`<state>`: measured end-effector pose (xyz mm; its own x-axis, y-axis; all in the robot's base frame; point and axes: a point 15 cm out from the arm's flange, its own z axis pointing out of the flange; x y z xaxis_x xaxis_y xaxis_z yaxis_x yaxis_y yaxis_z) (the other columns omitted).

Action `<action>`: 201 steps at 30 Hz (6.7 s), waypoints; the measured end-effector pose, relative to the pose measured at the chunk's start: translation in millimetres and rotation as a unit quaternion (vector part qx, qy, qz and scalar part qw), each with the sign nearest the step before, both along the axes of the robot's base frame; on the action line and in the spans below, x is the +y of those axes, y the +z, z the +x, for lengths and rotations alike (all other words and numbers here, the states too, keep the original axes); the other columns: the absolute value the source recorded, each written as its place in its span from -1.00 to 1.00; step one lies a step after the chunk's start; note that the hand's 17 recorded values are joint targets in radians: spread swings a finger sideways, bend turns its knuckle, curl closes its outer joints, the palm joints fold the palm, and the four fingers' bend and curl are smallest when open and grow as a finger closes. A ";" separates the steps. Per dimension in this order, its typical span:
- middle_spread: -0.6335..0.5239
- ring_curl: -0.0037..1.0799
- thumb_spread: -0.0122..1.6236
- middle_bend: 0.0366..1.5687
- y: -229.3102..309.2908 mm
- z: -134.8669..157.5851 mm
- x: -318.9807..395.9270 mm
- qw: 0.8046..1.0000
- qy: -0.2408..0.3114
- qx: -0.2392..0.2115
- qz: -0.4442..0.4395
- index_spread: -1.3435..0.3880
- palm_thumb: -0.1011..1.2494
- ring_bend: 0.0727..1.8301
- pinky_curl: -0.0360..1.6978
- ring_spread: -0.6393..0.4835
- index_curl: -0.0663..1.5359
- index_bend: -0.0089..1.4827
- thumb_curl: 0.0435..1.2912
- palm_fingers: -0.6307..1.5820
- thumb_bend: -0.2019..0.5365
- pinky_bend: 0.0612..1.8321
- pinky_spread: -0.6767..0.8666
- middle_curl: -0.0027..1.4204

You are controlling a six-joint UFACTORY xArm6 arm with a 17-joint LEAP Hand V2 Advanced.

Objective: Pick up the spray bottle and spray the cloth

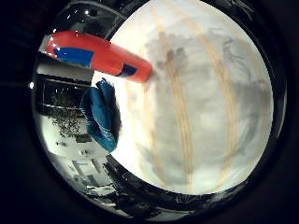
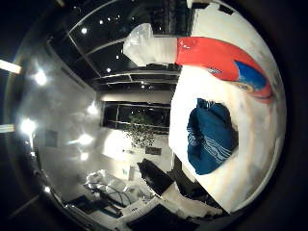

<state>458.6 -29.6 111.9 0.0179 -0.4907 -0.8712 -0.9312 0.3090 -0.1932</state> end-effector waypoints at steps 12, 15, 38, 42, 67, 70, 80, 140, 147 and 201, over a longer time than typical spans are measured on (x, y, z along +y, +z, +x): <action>0.41 -0.51 0.21 -0.74 -5.9 37.0 23.6 1.000 0.011 -0.010 -0.006 0.40 -0.16 -0.66 -0.61 0.48 -0.58 -0.77 -0.60 -0.32 -0.53 -0.67 0.30 -0.51; 0.39 -0.52 0.22 -0.73 -6.7 45.4 31.1 1.000 0.019 -0.012 -0.006 0.41 -0.15 -0.66 -0.62 0.49 -0.57 -0.77 -0.59 -0.29 -0.52 -0.70 0.30 -0.51; -0.05 0.02 0.21 0.39 -11.6 89.3 53.1 0.999 0.023 -0.016 0.037 0.27 0.46 0.35 -0.28 -0.14 -0.03 0.25 -0.46 0.77 -0.49 0.21 -0.47 -0.08; -0.04 0.09 0.20 0.57 -1.8 92.5 53.0 0.999 0.024 -0.025 0.033 0.31 0.62 0.49 -0.14 -0.14 0.02 0.46 -0.38 0.69 -0.47 0.33 -0.40 -0.06; -0.01 0.10 0.24 0.72 117.0 91.2 41.1 0.993 0.054 -0.096 -0.046 0.35 0.77 0.60 0.50 -0.12 -0.04 0.60 0.00 0.64 -0.49 0.12 -0.33 -0.15; -0.02 0.10 0.24 0.72 125.7 81.7 47.8 0.992 0.062 -0.083 -0.070 0.35 0.77 0.60 0.54 -0.12 -0.04 0.60 0.02 0.65 -0.48 0.10 -0.33 -0.16; -0.02 0.10 0.23 0.73 142.6 58.8 80.4 0.965 0.132 -0.047 -0.220 0.35 0.77 0.60 0.62 -0.12 -0.05 0.61 0.06 0.65 -0.49 0.06 -0.35 -0.17; -0.03 0.10 0.20 0.74 114.1 18.8 264.0 0.518 0.369 0.069 -0.769 0.34 0.68 0.60 0.68 -0.14 -0.03 0.60 0.12 0.65 -0.49 0.03 -0.39 -0.17; -0.03 0.10 0.20 0.74 105.4 18.0 266.9 0.514 0.373 0.070 -0.769 0.34 0.68 0.60 0.68 -0.14 -0.03 0.60 0.12 0.65 -0.49 0.03 -0.39 -0.17; -0.02 0.10 0.19 0.74 257.8 77.2 460.9 0.915 0.240 -0.161 -0.282 0.34 0.75 0.60 0.68 -0.14 -0.03 0.60 0.15 0.65 -0.49 0.03 -0.39 -0.17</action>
